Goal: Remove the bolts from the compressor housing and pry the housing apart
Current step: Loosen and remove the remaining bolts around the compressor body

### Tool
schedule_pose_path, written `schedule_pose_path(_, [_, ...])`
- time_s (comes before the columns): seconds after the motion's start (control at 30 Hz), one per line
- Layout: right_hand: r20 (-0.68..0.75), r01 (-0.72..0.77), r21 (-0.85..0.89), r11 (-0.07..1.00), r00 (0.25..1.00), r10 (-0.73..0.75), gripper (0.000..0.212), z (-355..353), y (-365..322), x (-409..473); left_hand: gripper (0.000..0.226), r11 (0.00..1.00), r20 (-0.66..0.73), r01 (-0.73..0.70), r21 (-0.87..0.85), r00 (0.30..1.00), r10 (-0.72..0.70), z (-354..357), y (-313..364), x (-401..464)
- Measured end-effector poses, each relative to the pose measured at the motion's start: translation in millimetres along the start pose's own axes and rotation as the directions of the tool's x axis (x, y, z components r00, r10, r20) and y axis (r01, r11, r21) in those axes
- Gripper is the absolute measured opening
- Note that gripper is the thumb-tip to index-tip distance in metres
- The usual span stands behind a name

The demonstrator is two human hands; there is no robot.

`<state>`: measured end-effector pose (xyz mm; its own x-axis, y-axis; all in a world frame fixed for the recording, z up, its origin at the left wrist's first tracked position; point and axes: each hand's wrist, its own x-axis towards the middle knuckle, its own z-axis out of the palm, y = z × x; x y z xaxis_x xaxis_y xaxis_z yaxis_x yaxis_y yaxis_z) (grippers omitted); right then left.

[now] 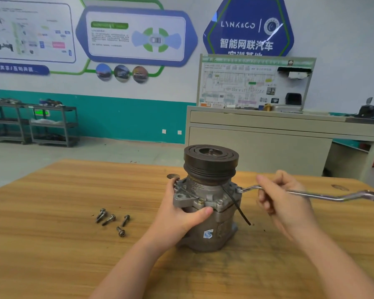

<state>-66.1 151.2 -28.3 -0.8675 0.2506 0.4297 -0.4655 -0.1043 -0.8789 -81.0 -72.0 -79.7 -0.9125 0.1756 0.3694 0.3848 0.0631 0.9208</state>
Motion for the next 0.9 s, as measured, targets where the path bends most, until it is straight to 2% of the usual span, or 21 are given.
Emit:
schedule_pose_path(0.07, [0.173,-0.233,0.191,0.953,0.964,0.201,0.037,-10.1,-1.3,22.2,0.079,1.0,0.001,0.005,0.017,1.0,-0.005,-0.4,-1.6,0.9])
schedule_pose_path(0.13, [0.327,-0.439,0.175,0.881,0.87,0.369,0.03,-12.1,-3.6,40.7,0.075,1.0,0.002,0.005,0.03,1.0,-0.006,-0.2,-1.4,1.0])
schedule_pose_path(0.2, [0.41,-0.556,0.158,0.816,0.789,0.458,0.029,-11.1,-1.7,53.3,0.074,0.999,0.0,0.015,0.031,1.0,-0.015,-0.4,-0.8,0.4])
schedule_pose_path(0.27, [0.404,-0.572,0.215,0.792,0.79,0.461,0.032,-7.6,-1.0,57.7,0.074,0.999,-0.003,0.015,0.045,1.0,-0.015,-0.8,-0.3,0.0])
schedule_pose_path(0.37, [0.276,-0.472,0.449,0.759,0.881,0.385,0.03,-3.5,-2.8,54.0,0.076,0.998,-0.002,0.012,0.056,1.0,-0.012,-1.9,0.3,1.5])
schedule_pose_path(0.43, [0.146,-0.337,0.45,0.827,0.941,0.304,0.034,-5.6,-2.3,46.5,0.076,0.999,-0.001,0.007,0.043,1.0,-0.007,-1.5,-0.2,2.2])
schedule_pose_path(0.53, [0.013,-0.158,0.307,0.939,0.987,0.162,0.043,-5.0,2.3,28.7,0.075,1.0,-0.021,0.0,0.024,1.0,0.0,-0.3,0.2,1.8])
schedule_pose_path(0.63, [-0.033,-0.049,0.212,0.976,0.998,0.058,0.047,0.7,3.6,13.8,0.075,0.999,-0.024,-0.009,0.032,1.0,0.009,0.6,0.1,1.5])
schedule_pose_path(0.73, [-0.064,0.082,-0.037,0.996,0.994,-0.084,0.049,5.2,0.2,1.7,0.077,1.0,-0.034,-0.001,0.022,0.999,0.002,1.2,-0.7,2.1])
schedule_pose_path(0.83, [-0.026,0.279,-0.324,0.904,0.952,-0.304,0.044,13.1,-0.4,-15.7,0.078,0.999,-0.04,-0.001,0.033,0.999,0.002,2.7,1.6,1.9])
schedule_pose_path(0.9, [0.064,0.432,-0.527,0.732,0.879,-0.472,0.047,19.2,1.0,-26.4,0.087,0.999,-0.038,-0.005,0.043,0.999,0.007,3.0,3.1,1.5])
